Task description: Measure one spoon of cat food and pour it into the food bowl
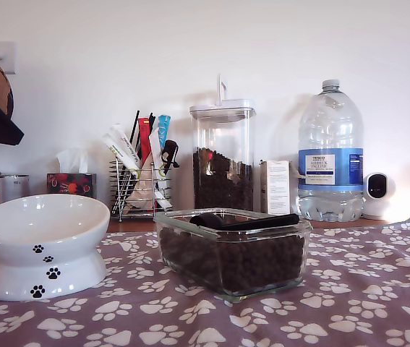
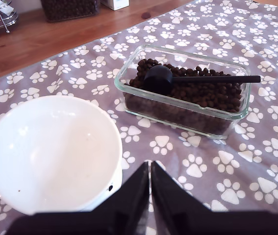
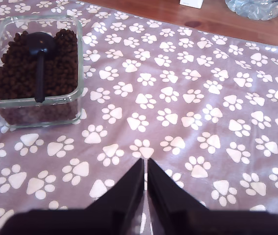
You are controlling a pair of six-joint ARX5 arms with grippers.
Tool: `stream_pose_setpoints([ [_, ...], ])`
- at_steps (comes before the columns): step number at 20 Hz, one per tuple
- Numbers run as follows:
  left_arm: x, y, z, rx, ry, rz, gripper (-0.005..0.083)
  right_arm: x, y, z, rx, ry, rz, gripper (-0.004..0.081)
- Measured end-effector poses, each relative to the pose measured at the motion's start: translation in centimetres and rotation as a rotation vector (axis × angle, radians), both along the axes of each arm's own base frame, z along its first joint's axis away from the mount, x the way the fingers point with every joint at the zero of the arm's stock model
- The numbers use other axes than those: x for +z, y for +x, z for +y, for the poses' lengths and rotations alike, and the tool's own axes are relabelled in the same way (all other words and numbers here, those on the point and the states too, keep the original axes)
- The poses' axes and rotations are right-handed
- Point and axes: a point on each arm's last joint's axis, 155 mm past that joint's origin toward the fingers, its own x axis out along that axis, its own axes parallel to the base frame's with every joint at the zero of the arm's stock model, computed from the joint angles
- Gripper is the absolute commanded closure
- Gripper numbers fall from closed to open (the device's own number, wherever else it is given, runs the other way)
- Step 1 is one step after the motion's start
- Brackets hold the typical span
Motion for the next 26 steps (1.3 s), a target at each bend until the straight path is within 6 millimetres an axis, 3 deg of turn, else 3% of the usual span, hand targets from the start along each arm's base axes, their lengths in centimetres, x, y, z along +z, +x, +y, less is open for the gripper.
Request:
stream_pose_setpoints([
  [4, 1.9, 0.2, -1.1, -0.043, -0.061, -0.059, 0.0792, 3.2, 1.5, 0.8, -0.027, 0.124, -0.108, 0.0780],
  [10, 1.9, 0.1, -1.2, -0.048, -0.062, -0.055, 0.0793, 3.8, 1.5, 1.6, -0.001, 0.176, -0.115, 0.0780],
  [19, 3.5, -3.1, -4.5, -0.281, -0.180, -0.034, 0.0793, 5.3, 1.2, 4.9, 0.111, 0.348, -0.098, 0.0780],
  [21, 3.5, -3.5, -4.8, -0.306, -0.189, -0.027, 0.0793, 4.6, 1.5, 5.5, 0.139, 0.331, -0.071, 0.0780],
  [24, 3.5, -3.5, -4.9, -0.310, -0.191, -0.026, 0.0793, 1.9, 1.7, 6.5, 0.185, 0.251, 0.026, 0.0762],
  [26, 3.5, -3.5, -4.9, -0.310, -0.191, -0.026, 0.0793, 1.5, 2.0, 7.5, 0.220, 0.209, 0.067, 0.0747],
])
